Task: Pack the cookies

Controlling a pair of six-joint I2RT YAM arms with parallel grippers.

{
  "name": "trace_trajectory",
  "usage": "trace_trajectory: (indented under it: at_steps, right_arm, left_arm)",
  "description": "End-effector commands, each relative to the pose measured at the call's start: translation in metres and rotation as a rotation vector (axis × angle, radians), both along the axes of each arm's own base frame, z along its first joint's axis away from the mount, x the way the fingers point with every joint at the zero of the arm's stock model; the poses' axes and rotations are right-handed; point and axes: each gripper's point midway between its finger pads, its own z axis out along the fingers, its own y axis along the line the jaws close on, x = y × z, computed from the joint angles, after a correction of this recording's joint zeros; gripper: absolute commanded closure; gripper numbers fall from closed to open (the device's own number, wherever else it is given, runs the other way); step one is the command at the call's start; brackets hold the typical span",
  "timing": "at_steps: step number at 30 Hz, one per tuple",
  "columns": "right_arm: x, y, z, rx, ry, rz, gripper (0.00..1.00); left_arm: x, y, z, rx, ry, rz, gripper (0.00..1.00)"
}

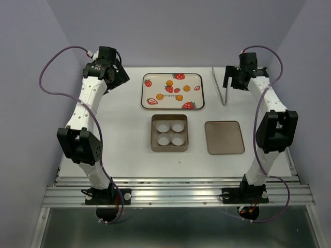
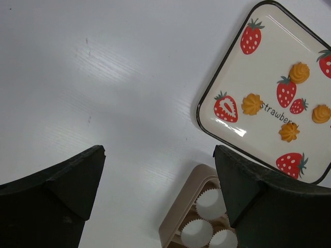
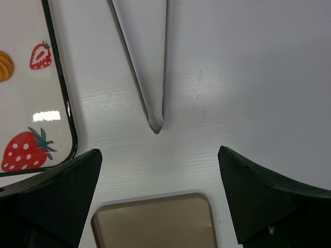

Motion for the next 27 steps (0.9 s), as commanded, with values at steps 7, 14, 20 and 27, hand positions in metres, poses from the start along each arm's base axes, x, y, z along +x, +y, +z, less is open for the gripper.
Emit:
trace_trajectory:
  at_steps: [7, 14, 20, 27]
  right_arm:
    - [0.057, 0.011, -0.035, -0.004, -0.019, 0.100, 0.00]
    - [0.101, 0.005, -0.069, -0.028, -0.038, 0.057, 0.00]
    - [0.116, 0.015, -0.092, -0.054, -0.042, 0.079, 0.00]
    - [0.121, 0.013, -0.121, -0.072, -0.031, 0.020, 0.00]
  left_arm:
    - [0.011, -0.007, -0.009, 0.002, -0.045, 0.007, 0.01]
    - [0.019, -0.007, -0.016, 0.015, -0.052, 0.002, 0.01]
    - [0.026, -0.007, -0.021, 0.019, -0.064, 0.004, 0.01]
    - [0.026, -0.008, -0.034, 0.014, -0.060, -0.001, 0.01]
